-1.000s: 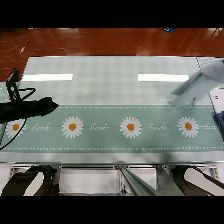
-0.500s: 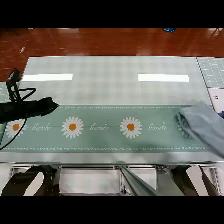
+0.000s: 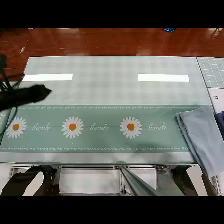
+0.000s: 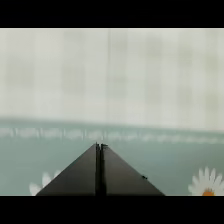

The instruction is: Fold the shirts.

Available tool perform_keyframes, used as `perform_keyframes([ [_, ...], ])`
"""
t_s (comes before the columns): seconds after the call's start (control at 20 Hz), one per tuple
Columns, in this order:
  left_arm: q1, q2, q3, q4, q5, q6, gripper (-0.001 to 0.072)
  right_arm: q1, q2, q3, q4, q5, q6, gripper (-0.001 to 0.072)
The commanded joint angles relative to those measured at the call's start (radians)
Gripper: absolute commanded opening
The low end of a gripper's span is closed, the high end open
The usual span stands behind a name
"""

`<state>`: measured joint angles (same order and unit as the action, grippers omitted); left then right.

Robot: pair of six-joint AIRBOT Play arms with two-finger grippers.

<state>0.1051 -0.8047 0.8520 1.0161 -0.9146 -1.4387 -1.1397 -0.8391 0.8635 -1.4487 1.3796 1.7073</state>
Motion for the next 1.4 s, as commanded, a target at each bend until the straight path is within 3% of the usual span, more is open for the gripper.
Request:
perform_keyframes([
  [0.0, -0.005, -0.134, 0.305, -0.009, 0.008, 0.016, 0.0021, 0.136, -0.058, 0.196, 0.549, -0.244, -0.151, 0.0019],
  [0.1, -0.078, -0.254, 0.537, -0.022, -0.035, 0.013, 0.0020, 0.382, -0.129, 0.316, 0.753, -0.314, -0.251, 0.0020],
  [0.2, -0.170, -0.343, 0.687, -0.010, -0.103, 0.014, 0.0020, 0.682, -0.214, 0.414, 0.685, -0.298, -0.283, 0.0019],
  [0.3, -0.270, -0.368, 0.667, 0.158, -0.161, -0.038, 0.0020, 0.961, -0.283, 0.441, 0.418, -0.277, -0.271, 0.0020],
  [0.45, -0.346, -0.369, 0.443, 0.399, -0.193, -0.184, 0.0021, 1.234, -0.397, 0.441, -0.127, -0.187, -0.078, 0.0018],
  [0.55, -0.327, -0.370, 0.315, 0.406, -0.188, -0.236, 0.0021, 1.281, -0.454, 0.441, -0.260, -0.143, -0.025, 0.0018],
  [1.35, -0.320, -0.372, 0.272, 0.406, -0.238, -0.247, 0.0022, 1.284, -0.474, 0.441, -0.256, -0.127, -0.015, 0.0019],
])
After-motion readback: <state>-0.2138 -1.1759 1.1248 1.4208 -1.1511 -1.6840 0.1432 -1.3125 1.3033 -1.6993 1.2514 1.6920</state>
